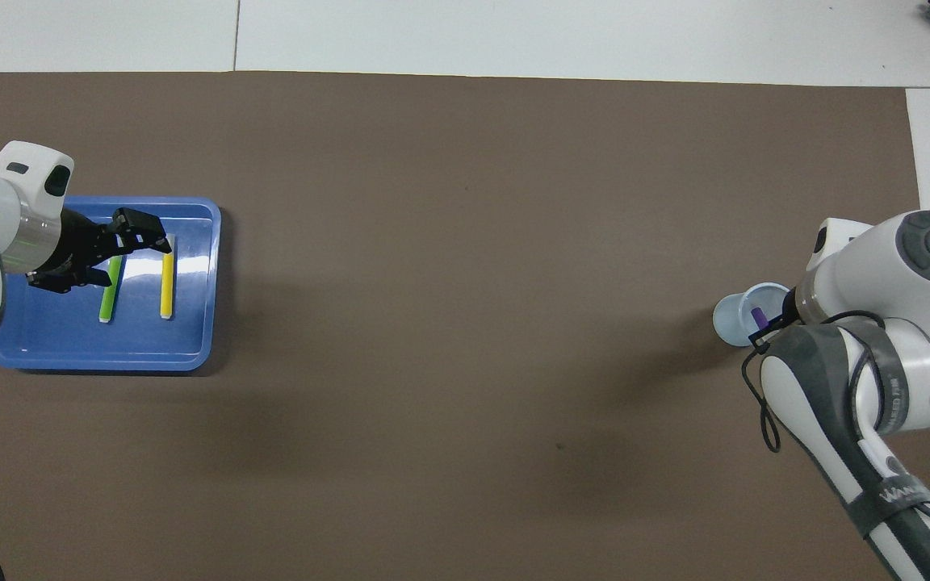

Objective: Right arm passes pens to left for tray arrangement

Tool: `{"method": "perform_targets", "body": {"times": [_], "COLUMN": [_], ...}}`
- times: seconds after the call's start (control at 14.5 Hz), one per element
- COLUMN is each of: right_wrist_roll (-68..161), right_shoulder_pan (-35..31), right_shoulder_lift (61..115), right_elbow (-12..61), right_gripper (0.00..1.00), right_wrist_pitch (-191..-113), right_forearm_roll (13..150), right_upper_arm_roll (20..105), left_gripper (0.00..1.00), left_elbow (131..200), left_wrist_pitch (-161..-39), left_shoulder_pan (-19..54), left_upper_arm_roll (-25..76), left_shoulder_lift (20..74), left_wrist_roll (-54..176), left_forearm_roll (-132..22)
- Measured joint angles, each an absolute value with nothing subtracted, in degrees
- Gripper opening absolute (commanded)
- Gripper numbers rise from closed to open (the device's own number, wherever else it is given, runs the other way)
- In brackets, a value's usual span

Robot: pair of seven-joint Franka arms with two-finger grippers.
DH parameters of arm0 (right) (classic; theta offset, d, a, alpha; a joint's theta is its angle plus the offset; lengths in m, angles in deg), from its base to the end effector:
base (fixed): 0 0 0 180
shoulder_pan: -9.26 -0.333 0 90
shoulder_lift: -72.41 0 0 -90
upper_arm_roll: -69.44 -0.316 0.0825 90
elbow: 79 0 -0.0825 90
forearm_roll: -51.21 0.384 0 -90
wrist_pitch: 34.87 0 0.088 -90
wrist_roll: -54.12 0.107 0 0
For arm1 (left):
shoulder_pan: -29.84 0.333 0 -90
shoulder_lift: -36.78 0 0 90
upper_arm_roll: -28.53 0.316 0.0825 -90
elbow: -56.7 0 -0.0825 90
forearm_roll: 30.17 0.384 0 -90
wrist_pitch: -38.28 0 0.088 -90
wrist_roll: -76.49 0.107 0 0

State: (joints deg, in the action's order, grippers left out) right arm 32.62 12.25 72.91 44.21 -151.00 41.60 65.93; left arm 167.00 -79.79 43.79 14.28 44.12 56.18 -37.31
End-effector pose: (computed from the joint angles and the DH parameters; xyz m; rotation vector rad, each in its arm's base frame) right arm 0.5241 -0.0048 0.3868 2.9318 0.6994 -0.2360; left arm 0.5893 -0.0056 0.4273 2.9375 0.6100 -0.0224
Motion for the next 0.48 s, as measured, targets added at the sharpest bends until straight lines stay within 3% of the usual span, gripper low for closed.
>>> {"method": "perform_targets", "body": {"times": [0.21, 0.48], "right_wrist_roll": [32.57, 32.34], "right_shoulder_pan": [12.25, 12.25], "right_shoulder_lift": [72.92, 73.0], "right_elbow": [44.43, 44.64], "right_gripper": [0.37, 0.19], "right_wrist_pitch": [-150.99, -150.99], "right_forearm_roll": [41.56, 41.37], "right_upper_arm_roll": [65.92, 65.91], "left_gripper": [1.0, 1.0], "left_elbow": [167.02, 167.0], "left_wrist_pitch": [-79.75, -78.28], "left_shoulder_pan": [43.78, 42.64], "left_upper_arm_roll": [14.27, 14.16], "left_shoulder_lift": [43.92, 43.5], "left_wrist_roll": [56.18, 55.03], "left_forearm_roll": [-37.31, -37.4]}}
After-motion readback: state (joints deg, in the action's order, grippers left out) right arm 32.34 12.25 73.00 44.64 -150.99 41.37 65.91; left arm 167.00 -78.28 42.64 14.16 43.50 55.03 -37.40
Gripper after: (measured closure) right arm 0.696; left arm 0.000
